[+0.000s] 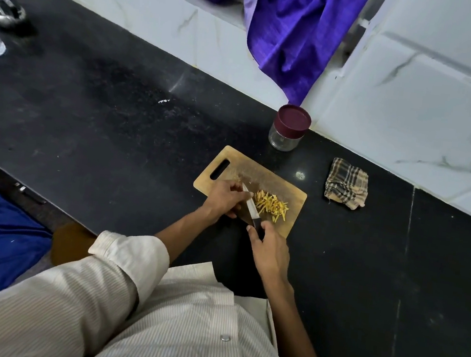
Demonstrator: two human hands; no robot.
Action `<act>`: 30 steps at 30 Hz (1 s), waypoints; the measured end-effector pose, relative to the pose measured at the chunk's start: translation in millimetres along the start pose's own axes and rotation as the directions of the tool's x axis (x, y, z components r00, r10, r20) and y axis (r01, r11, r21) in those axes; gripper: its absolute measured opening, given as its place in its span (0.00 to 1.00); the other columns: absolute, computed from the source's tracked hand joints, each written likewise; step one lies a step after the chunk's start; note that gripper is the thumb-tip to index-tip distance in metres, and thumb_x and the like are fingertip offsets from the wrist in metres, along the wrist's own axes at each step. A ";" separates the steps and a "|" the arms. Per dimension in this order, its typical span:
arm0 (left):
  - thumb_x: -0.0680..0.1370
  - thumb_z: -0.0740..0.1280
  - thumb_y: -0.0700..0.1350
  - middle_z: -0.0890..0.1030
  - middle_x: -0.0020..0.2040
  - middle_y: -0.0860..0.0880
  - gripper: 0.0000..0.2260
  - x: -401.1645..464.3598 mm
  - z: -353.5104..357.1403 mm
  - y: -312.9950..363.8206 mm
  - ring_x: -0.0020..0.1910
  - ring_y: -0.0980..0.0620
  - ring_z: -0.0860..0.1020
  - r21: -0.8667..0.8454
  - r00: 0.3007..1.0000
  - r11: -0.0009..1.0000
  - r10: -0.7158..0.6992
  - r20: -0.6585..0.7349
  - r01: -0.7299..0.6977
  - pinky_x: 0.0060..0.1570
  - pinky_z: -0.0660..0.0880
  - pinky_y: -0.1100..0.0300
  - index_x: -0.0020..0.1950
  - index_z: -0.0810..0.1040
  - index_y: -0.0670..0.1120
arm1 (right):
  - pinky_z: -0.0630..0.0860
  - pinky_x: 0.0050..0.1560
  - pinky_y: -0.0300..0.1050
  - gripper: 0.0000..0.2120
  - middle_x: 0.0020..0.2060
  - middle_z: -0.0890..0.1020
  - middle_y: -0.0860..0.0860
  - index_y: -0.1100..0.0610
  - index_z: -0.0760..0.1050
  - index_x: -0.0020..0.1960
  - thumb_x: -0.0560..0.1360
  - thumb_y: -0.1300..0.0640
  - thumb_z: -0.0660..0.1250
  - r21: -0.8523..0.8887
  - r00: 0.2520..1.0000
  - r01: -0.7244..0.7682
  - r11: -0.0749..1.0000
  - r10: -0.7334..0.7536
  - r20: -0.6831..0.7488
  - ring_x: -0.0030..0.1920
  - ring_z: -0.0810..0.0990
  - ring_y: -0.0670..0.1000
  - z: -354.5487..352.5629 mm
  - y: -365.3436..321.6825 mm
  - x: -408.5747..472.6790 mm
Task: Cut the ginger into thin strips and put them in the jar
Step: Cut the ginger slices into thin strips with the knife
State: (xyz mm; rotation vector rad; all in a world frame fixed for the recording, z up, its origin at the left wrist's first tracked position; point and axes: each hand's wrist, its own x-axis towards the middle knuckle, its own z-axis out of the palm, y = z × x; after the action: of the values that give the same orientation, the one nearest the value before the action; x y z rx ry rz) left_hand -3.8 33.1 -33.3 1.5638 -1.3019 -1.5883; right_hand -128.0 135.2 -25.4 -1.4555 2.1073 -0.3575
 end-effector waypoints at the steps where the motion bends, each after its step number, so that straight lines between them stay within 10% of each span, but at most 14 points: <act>1: 0.76 0.70 0.49 0.81 0.44 0.43 0.11 0.3 -0.7 2.3 0.37 0.53 0.79 -0.005 1.000 1.000 0.013 -0.020 -0.014 0.29 0.76 0.61 0.52 0.78 0.43 | 0.78 0.50 0.53 0.14 0.50 0.81 0.51 0.54 0.73 0.58 0.82 0.44 0.60 0.012 1.000 0.002 1.000 -0.002 0.000 0.50 0.81 0.55 0.7 1.9 -0.3; 13: 0.79 0.66 0.45 0.79 0.45 0.49 0.08 3.4 11.8 14.5 0.40 0.53 0.79 0.330 0.986 0.929 0.150 0.076 -0.167 0.35 0.81 0.56 0.57 0.77 0.45 | 0.70 0.52 0.46 0.12 0.54 0.77 0.55 0.60 0.75 0.59 0.84 0.54 0.57 0.394 0.944 -0.240 0.887 0.307 -0.117 0.55 0.76 0.54 -20.8 52.6 6.5; 30: 0.79 0.66 0.43 0.79 0.48 0.52 0.07 11.6 42.1 30.5 0.39 0.59 0.78 0.433 0.964 0.872 0.141 0.225 -0.229 0.34 0.73 0.68 0.57 0.76 0.49 | 0.77 0.57 0.52 0.14 0.59 0.80 0.56 0.59 0.76 0.63 0.80 0.54 0.67 0.338 0.925 -0.319 0.885 0.369 -0.093 0.59 0.79 0.56 -56.1 92.0 57.9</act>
State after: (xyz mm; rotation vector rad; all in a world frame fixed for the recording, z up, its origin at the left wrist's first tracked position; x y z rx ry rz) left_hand -53.3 21.8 -17.1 1.5115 -1.9832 -1.3962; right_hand -246.8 111.8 -42.8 -0.8698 2.2517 -0.6530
